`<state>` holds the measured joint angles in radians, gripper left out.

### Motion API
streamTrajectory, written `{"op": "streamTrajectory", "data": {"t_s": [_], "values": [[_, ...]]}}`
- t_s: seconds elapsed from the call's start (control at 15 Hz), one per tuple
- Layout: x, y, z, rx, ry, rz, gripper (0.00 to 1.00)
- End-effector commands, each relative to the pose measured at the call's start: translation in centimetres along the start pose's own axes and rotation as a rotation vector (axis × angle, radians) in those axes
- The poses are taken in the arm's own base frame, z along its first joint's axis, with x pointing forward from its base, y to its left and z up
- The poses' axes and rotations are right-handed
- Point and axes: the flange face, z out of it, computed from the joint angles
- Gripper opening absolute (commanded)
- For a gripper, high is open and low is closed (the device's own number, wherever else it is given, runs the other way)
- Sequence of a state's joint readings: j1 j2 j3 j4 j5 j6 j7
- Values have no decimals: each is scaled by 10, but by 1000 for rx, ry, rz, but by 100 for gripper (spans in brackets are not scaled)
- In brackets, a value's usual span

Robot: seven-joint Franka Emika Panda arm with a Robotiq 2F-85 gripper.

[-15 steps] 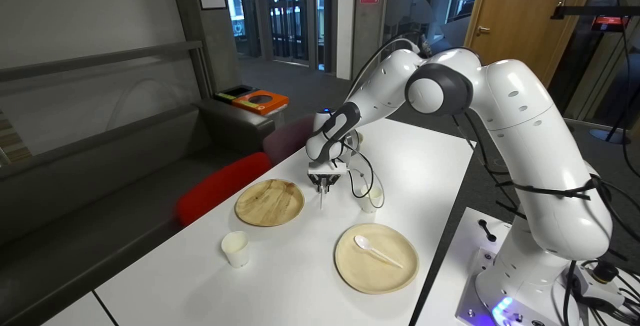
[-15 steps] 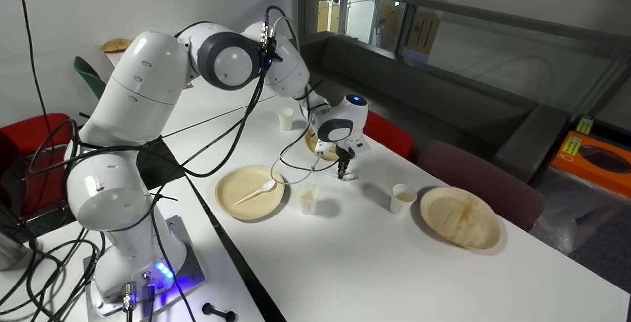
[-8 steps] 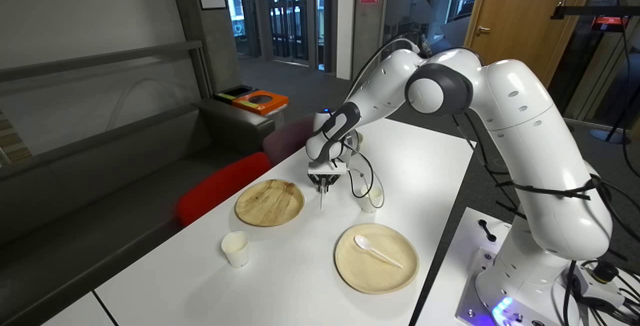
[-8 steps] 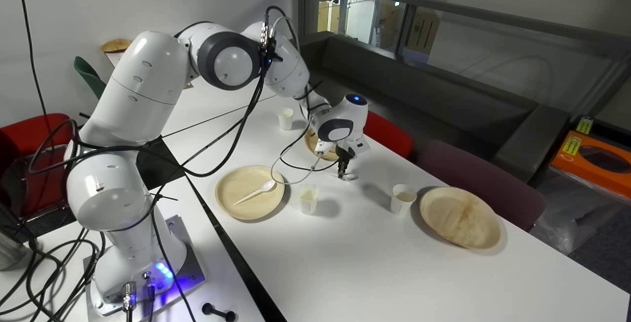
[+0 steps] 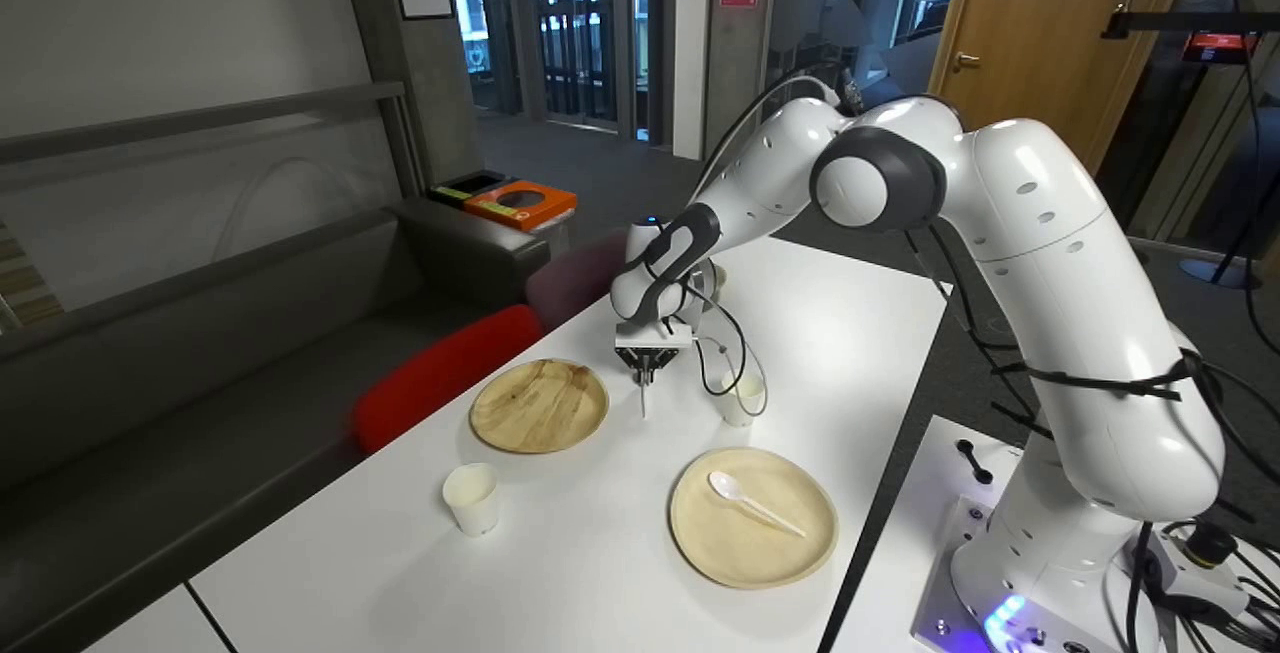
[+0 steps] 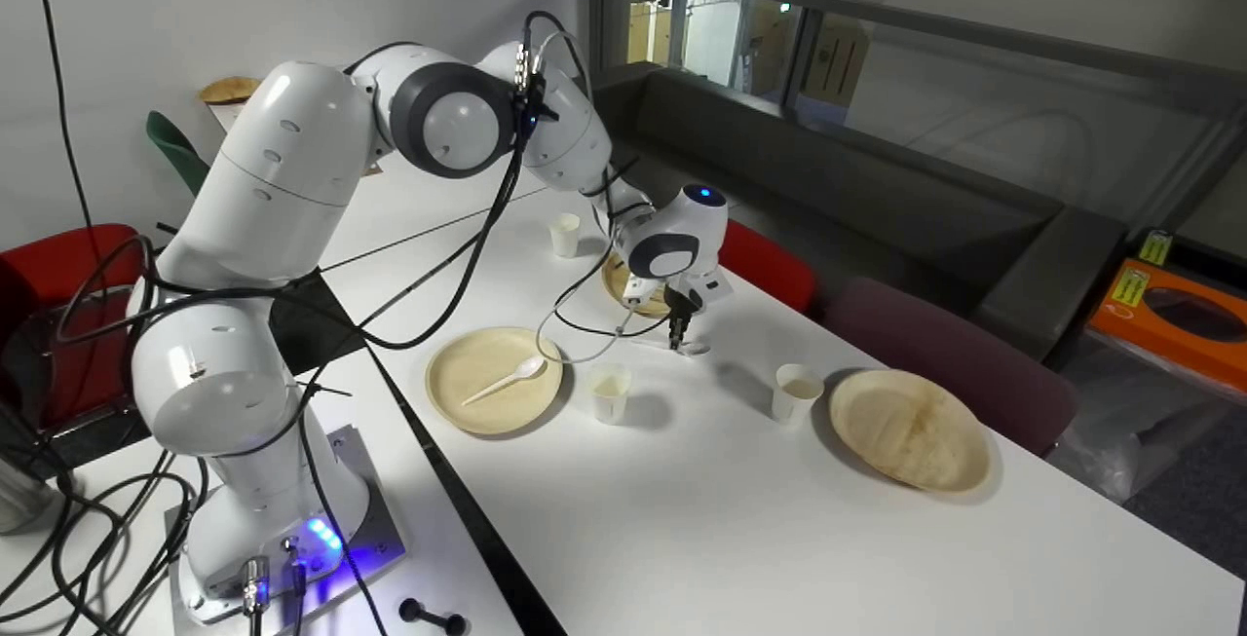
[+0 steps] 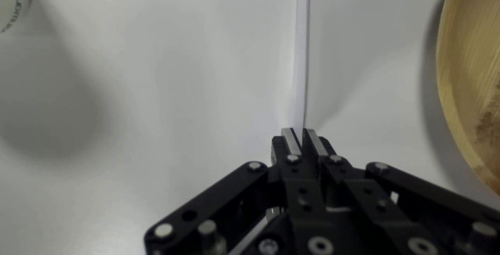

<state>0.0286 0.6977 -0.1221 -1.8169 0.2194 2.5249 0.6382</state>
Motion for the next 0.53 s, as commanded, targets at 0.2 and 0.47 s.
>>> {"op": "streamTrajectory", "data": {"t_s": [0.2, 0.47], "values": [[-1, -1, -12, -4, 1, 15, 2], [-8, -1, -12, -39, -78, -35, 2]]}}
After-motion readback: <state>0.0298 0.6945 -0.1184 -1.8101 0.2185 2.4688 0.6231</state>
